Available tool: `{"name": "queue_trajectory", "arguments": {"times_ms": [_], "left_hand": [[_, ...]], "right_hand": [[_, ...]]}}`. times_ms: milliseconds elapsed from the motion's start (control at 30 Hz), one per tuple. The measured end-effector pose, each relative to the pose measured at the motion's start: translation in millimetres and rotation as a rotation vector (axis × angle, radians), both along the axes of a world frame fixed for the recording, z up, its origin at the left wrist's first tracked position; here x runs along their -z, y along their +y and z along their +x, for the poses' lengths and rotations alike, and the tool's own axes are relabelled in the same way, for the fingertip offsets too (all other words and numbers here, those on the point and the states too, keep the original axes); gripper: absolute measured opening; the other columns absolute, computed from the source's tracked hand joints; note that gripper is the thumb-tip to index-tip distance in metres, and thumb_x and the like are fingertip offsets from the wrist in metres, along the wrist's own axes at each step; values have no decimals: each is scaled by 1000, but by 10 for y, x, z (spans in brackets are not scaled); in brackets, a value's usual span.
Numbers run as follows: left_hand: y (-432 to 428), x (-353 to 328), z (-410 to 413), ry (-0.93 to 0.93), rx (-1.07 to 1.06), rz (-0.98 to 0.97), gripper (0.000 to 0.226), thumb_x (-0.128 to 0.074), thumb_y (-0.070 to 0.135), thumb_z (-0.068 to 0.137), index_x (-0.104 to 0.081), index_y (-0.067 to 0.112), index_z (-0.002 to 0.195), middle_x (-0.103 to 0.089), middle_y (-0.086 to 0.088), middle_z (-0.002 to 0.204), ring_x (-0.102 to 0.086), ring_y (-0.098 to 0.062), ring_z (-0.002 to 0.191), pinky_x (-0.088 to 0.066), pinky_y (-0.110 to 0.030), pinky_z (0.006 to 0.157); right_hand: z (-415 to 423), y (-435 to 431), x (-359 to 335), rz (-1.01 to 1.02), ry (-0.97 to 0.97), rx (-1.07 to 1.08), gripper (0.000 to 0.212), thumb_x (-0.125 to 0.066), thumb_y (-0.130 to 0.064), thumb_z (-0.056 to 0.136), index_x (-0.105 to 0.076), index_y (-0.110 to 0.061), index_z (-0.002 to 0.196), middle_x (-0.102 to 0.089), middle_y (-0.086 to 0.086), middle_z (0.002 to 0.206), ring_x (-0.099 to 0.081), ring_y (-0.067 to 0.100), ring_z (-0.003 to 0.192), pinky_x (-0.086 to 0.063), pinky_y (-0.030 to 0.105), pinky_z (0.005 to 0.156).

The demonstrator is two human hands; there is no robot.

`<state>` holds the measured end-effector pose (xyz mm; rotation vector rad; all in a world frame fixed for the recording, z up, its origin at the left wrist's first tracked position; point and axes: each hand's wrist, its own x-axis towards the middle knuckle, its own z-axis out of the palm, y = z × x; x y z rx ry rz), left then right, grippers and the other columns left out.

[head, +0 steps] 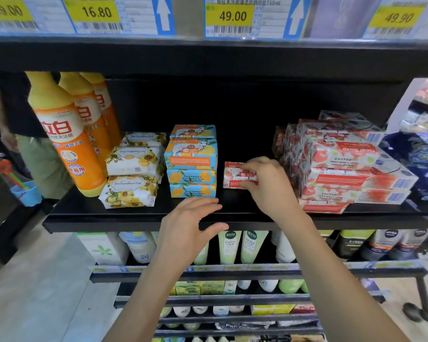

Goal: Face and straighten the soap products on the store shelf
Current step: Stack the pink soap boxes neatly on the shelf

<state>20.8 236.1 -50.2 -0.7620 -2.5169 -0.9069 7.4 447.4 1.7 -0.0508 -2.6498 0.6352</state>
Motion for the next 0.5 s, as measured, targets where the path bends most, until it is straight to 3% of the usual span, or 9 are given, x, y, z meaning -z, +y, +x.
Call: {"name": "queue_trajectory", "arguments": {"times_ms": [133,233,300,500], "left_hand": [[1,-1,-9,-16,0,19,41,-81,50,79,-77,33,116,-69,21,125,-53,4,120,-39,-14,93],[1,-3,-15,-34,9,30,42,-80,51,79,-76,34,117,-66,24,126,-41,14,118,-29,-5,92],[1,-4,-16,-41,11,30,43,-79,52,79,-76,34,118,-66,24,127,-45,10,121,-32,-9,93],[3,-25,-12,-55,5,31,44,-78,53,79,-75,35,119,-66,24,128,-45,9,121,-36,-16,95]], "right_hand": [[-247,2,-39,39,-37,36,39,-74,-10,92,-69,-13,131,-64,11,133,-60,33,121,-51,45,101],[-463,0,-64,24,-52,103,34,-69,-6,93,-70,-14,127,-68,17,122,-64,40,110,-56,46,89],[-597,-6,-73,2,-58,142,35,-64,1,92,-70,-14,123,-69,21,113,-65,43,105,-57,46,85],[-871,5,-136,-7,-114,210,41,-55,-3,100,-60,-16,138,-55,23,131,-55,46,120,-48,42,93]]}}
